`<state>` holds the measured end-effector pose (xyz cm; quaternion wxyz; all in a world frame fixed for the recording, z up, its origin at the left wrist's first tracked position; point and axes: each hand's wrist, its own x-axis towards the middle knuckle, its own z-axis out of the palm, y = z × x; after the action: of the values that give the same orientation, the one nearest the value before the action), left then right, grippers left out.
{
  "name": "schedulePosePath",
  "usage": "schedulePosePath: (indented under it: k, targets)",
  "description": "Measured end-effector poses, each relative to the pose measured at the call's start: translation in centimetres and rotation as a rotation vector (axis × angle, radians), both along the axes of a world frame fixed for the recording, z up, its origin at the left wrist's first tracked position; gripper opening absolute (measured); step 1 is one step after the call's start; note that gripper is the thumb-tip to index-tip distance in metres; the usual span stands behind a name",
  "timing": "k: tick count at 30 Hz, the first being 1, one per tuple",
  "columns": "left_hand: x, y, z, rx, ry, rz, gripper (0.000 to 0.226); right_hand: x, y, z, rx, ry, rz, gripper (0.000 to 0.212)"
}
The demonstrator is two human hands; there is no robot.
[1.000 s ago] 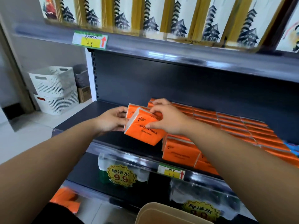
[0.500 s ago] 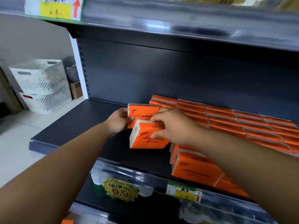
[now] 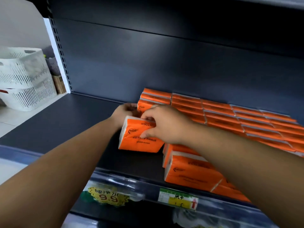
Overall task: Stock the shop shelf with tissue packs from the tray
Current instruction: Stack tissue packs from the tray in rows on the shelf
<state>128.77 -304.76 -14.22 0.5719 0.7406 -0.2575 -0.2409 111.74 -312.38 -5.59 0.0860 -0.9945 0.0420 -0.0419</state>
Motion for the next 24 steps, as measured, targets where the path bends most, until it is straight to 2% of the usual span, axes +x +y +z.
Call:
schedulePosePath:
  k: [3,5,7,9,12,17,19,21,24]
  targets:
    - [0.0,0.4,0.6,-0.141,0.157,0.038,0.017,1.0,-0.1,0.1,-0.062,-0.009,-0.055,0.039]
    - [0.1,1.3,1.2,-0.269,0.345,0.069,0.030,2.1,-0.2,0.7,-0.089,-0.045,-0.102,0.041]
    - [0.8,2.0,1.1,-0.338,0.433,0.040,0.048,3.4,-0.3,1.3,-0.113,-0.099,-0.151,0.044]
    - [1.1,2.8,0.8,-0.323,0.391,-0.010,0.058,4.8,-0.5,1.2,-0.167,-0.108,-0.190,0.046]
    - [0.1,3.5,0.3,-0.268,0.316,-0.056,0.062,6.0,-1.1,-0.1,-0.243,-0.043,-0.247,0.049]
    - [-1.8,3.2,-0.3,-0.080,0.092,-0.141,0.102,5.6,-2.0,-1.0,-0.334,0.038,-0.286,0.060]
    - [-2.6,2.4,-0.7,-0.040,0.000,-0.179,0.093,5.5,-2.0,-1.3,-0.330,0.073,-0.269,0.066]
    - [-3.2,1.5,-1.2,-0.001,-0.076,-0.183,0.086,5.4,-2.2,-1.6,-0.341,0.074,-0.257,0.062]
    - [-2.8,0.7,-1.8,0.038,-0.084,-0.170,0.084,5.1,-2.5,-1.7,-0.338,0.076,-0.272,0.059]
